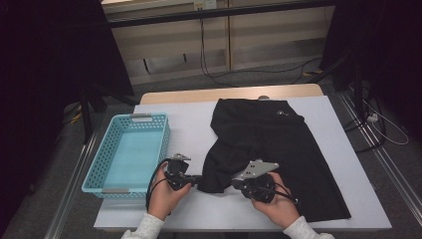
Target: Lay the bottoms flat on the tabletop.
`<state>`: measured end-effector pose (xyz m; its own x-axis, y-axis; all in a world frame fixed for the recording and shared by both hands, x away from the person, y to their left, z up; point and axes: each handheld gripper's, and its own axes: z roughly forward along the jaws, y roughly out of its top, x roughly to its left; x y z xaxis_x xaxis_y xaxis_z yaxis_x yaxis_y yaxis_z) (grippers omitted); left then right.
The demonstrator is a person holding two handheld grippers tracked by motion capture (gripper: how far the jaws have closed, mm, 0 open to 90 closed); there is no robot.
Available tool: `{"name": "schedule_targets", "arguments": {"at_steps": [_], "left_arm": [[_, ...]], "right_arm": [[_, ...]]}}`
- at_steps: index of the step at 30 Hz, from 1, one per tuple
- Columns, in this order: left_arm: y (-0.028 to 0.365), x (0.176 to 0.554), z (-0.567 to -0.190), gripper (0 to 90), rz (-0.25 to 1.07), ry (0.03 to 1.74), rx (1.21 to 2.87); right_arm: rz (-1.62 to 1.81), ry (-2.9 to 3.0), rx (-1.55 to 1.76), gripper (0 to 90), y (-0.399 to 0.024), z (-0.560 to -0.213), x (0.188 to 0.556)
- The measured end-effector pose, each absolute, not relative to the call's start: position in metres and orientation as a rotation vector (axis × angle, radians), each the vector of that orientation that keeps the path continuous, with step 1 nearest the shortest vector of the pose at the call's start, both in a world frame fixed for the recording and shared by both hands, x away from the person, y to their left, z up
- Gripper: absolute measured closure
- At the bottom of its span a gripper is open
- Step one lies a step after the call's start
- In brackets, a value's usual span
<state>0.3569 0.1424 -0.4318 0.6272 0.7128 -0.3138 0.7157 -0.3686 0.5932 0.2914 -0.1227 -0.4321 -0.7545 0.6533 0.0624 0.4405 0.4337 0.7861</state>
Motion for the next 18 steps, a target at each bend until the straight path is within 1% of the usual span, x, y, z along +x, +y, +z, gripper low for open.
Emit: {"name": "schedule_targets", "arguments": {"at_steps": [3, 6, 14, 18], "left_arm": [[0.15, 0.357, -0.425, 90.0, -0.002, 1.127, 2.096], [0.157, 0.358, -0.422, 90.0, -0.026, 1.144, 2.077], [0.166, 0.357, -0.414, 90.0, -0.002, 1.171, 2.028], [0.164, 0.358, -0.418, 90.0, 0.004, 1.187, 2.052]], "right_arm": [[1.22, 2.423, 0.951, 90.0, -0.13, -0.429, 0.29], [1.223, 2.409, 0.972, 90.0, -0.139, -0.426, 0.287], [1.214, 2.374, 0.957, 90.0, -0.157, -0.413, 0.276], [1.209, 2.409, 0.938, 90.0, -0.149, -0.424, 0.28]]}}
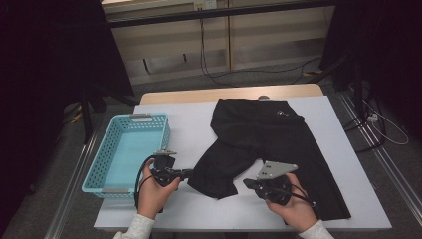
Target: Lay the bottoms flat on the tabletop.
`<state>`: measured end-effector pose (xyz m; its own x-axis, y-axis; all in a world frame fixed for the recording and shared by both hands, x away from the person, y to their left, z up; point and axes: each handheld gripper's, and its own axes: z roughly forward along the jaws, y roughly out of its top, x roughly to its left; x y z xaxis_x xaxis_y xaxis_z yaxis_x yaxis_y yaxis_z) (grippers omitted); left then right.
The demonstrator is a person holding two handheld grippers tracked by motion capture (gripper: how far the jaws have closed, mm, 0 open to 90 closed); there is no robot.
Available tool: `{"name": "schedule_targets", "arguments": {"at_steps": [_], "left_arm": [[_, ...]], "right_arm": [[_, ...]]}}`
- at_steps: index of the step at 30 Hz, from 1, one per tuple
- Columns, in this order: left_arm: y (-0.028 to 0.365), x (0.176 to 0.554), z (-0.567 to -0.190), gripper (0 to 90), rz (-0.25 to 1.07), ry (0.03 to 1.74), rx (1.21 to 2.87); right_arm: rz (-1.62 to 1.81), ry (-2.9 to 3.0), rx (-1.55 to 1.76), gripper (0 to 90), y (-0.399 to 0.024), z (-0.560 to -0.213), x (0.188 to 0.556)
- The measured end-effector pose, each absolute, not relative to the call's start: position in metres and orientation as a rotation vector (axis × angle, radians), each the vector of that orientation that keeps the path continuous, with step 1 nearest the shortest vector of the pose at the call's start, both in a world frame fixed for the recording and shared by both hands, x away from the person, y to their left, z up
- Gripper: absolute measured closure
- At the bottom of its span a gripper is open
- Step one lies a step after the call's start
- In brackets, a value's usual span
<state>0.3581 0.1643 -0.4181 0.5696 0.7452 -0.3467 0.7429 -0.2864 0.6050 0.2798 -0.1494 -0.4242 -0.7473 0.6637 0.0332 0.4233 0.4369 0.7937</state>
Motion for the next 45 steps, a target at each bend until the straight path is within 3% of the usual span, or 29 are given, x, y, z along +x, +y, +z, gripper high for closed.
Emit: {"name": "schedule_targets", "arguments": {"at_steps": [3, 12, 14, 17, 45], "left_arm": [[0.164, 0.358, -0.418, 90.0, 0.006, 1.182, 2.058], [0.165, 0.358, -0.418, 90.0, 0.006, 1.187, 2.05], [0.165, 0.358, -0.419, 90.0, 0.007, 1.19, 2.05], [0.165, 0.358, -0.419, 90.0, 0.001, 1.189, 2.051], [0.158, 0.327, -0.418, 90.0, -0.039, 1.131, 2.111]], "right_arm": [[1.182, 2.463, 0.911, 79.9, -0.136, -0.436, 0.286], [1.112, 2.462, 1.033, 69.6, -0.106, -0.458, 0.306], [1.125, 2.45, 1.039, 71.8, -0.106, -0.459, 0.306], [1.125, 2.469, 1.035, 88.7, -0.108, -0.458, 0.306], [1.115, 2.479, 1.002, 89.7, -0.146, -0.44, 0.278]]}}
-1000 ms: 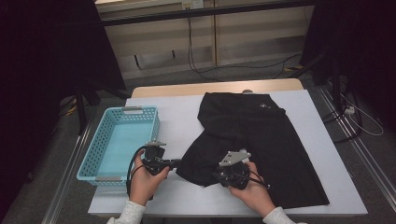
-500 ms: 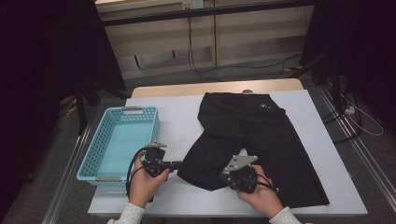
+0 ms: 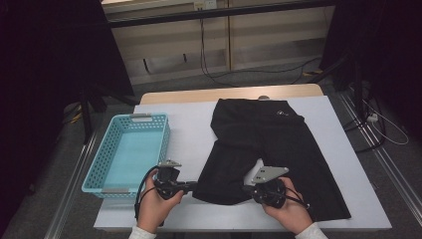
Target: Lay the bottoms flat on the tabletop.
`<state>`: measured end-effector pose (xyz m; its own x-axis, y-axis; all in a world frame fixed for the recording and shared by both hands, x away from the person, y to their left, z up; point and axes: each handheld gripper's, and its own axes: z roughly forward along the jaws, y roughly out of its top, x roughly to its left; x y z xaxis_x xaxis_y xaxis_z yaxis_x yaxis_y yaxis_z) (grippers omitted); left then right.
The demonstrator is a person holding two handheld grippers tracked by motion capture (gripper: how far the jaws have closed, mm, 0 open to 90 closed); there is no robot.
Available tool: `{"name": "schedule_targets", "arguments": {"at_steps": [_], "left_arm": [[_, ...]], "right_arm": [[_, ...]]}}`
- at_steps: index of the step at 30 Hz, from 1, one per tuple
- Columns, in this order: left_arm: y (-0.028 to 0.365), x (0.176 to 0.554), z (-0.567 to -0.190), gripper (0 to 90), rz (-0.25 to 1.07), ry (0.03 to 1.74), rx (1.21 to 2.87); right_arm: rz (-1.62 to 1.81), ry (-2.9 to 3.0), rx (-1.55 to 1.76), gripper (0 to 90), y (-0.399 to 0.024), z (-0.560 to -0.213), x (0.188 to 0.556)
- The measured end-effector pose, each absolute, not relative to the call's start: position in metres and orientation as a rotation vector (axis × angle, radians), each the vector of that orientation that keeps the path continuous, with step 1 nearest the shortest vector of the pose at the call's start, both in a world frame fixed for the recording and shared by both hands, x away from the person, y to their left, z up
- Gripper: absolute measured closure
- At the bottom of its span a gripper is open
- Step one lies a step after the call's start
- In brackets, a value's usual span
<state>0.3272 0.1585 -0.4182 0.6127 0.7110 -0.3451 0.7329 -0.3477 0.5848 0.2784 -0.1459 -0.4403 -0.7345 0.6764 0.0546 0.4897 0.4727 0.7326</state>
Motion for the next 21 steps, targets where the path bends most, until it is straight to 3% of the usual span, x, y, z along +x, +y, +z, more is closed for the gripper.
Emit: {"name": "schedule_targets", "arguments": {"at_steps": [3, 11, 21], "left_arm": [[0.155, 0.33, -0.416, 86.4, 0.005, 1.097, 2.108], [0.143, 0.354, -0.425, 48.6, 0.085, 1.102, 2.076], [0.131, 0.383, -0.448, 40.5, 0.149, 1.13, 2.085]], "right_arm": [[1.104, 2.485, 1.003, 89.7, -0.148, -0.441, 0.276], [1.099, 2.478, 1.025, 89.7, -0.157, -0.443, 0.264], [1.055, 2.457, 1.056, 89.4, -0.162, -0.451, 0.255]]}}
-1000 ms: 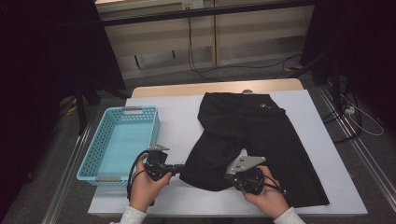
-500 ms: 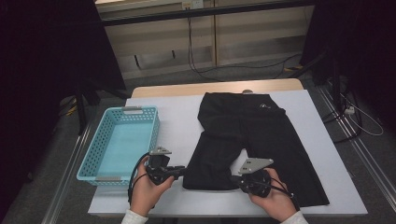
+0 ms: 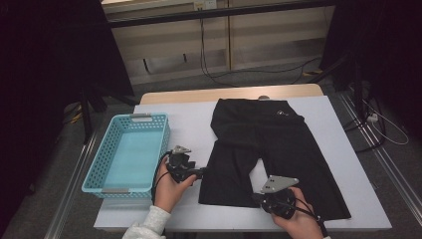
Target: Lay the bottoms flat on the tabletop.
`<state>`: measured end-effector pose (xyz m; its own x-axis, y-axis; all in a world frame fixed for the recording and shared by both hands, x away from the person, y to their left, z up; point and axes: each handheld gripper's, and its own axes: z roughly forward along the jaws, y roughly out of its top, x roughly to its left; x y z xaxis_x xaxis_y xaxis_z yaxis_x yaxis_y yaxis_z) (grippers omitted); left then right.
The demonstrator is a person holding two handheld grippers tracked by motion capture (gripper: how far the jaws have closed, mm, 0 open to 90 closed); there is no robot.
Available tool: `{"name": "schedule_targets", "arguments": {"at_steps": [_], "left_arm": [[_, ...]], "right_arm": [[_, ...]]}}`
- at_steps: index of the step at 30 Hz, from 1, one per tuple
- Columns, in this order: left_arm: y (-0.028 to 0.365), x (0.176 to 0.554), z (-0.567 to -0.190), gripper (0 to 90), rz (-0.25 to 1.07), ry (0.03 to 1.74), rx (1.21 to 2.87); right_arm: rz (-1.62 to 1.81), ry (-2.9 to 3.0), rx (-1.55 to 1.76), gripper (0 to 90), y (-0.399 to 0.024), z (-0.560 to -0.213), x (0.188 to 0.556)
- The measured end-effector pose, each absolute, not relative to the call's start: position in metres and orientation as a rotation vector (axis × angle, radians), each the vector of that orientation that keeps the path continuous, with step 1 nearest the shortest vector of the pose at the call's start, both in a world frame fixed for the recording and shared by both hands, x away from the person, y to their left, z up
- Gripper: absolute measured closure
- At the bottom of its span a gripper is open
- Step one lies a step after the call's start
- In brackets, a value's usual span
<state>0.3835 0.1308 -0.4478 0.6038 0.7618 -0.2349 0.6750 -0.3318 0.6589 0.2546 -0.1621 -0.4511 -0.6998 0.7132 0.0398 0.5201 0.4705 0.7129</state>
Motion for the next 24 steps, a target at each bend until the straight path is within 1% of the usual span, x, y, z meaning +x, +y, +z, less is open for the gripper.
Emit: {"name": "schedule_targets", "arguments": {"at_steps": [2, 4, 7, 9, 12, 15, 16, 18, 19, 24], "left_arm": [[0.128, 0.386, -0.45, 40.1, 0.158, 1.125, 2.079], [0.126, 0.387, -0.45, 41.9, 0.154, 1.129, 2.079], [0.123, 0.387, -0.45, 48.0, 0.164, 1.138, 2.076], [0.12, 0.386, -0.451, 55.7, 0.117, 1.125, 2.064], [0.115, 0.385, -0.45, 62.3, 0.109, 1.115, 2.088], [0.111, 0.385, -0.45, 75.3, 0.078, 1.121, 2.104], [0.11, 0.385, -0.449, 80.9, 0.062, 1.128, 2.111], [0.108, 0.384, -0.447, 87.0, 0.049, 1.136, 2.121], [0.108, 0.383, -0.445, 88.7, 0.049, 1.136, 2.119], [0.117, 0.375, -0.424, 89.5, 0.054, 1.125, 2.083]], "right_arm": [[1.051, 2.452, 1.062, 89.4, -0.163, -0.452, 0.254], [1.053, 2.45, 1.068, 89.4, -0.164, -0.453, 0.254], [1.055, 2.447, 1.069, 89.3, -0.165, -0.452, 0.253], [1.058, 2.446, 1.068, 89.3, -0.165, -0.452, 0.252], [1.061, 2.448, 1.07, 89.3, -0.165, -0.451, 0.252], [1.056, 2.45, 1.072, 89.4, -0.165, -0.451, 0.253], [1.058, 2.448, 1.072, 89.4, -0.166, -0.451, 0.253], [1.059, 2.445, 1.073, 89.4, -0.166, -0.451, 0.253], [1.059, 2.442, 1.076, 89.4, -0.167, -0.45, 0.253], [1.083, 2.436, 1.079, 89.4, -0.168, -0.448, 0.252]]}}
